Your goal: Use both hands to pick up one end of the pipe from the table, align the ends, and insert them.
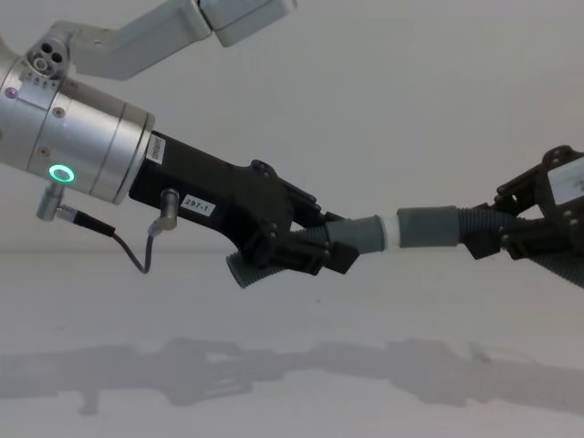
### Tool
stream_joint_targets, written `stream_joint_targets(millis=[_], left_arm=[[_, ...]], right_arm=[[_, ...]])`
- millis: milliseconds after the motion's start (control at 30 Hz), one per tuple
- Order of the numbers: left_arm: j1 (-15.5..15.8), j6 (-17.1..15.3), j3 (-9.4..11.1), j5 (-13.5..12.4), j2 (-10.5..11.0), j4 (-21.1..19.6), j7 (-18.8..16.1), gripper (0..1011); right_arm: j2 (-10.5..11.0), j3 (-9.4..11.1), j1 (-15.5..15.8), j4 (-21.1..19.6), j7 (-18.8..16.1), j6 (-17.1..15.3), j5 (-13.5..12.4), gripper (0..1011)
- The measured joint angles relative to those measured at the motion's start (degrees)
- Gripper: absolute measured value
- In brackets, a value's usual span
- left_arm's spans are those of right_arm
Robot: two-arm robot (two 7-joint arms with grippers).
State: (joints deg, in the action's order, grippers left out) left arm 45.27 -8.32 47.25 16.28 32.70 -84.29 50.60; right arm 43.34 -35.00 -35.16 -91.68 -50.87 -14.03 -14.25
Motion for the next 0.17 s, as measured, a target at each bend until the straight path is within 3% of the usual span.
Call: stream_joint_targets(millis=[167], left_arm=[[-0.1,-0.1,0.0,0.1,0.1,-0.2,-0.1,365]], right_arm=[[0.0,-0.2,-0.2,0.1,-0.1,0.2,-0.1,267]])
